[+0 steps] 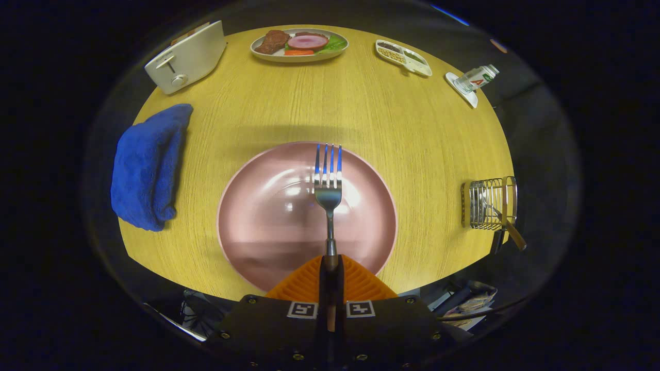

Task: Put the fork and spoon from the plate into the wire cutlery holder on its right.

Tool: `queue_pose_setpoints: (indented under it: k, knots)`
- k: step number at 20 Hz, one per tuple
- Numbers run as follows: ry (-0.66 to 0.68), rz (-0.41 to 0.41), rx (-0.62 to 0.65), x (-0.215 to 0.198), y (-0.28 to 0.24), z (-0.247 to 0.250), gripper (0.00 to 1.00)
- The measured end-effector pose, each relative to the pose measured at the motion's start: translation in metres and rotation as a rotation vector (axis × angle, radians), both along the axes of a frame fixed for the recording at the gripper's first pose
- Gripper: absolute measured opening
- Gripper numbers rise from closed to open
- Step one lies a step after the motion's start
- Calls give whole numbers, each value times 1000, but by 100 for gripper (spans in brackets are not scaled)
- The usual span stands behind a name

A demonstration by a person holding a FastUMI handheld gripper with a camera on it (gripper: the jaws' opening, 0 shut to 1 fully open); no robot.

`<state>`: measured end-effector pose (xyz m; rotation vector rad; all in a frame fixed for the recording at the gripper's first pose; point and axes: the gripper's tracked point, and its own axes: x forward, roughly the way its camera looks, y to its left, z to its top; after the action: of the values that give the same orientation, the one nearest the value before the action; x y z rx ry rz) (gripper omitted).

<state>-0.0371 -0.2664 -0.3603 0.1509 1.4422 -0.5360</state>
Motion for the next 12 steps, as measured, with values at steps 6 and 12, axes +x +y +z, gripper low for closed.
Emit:
queue_pose_setpoints:
  k: [6,12]
  knots:
    - [-12,-93,-29,-10,-39,23,6]
    - [-18,-211,-67,-31,-87,47,6]
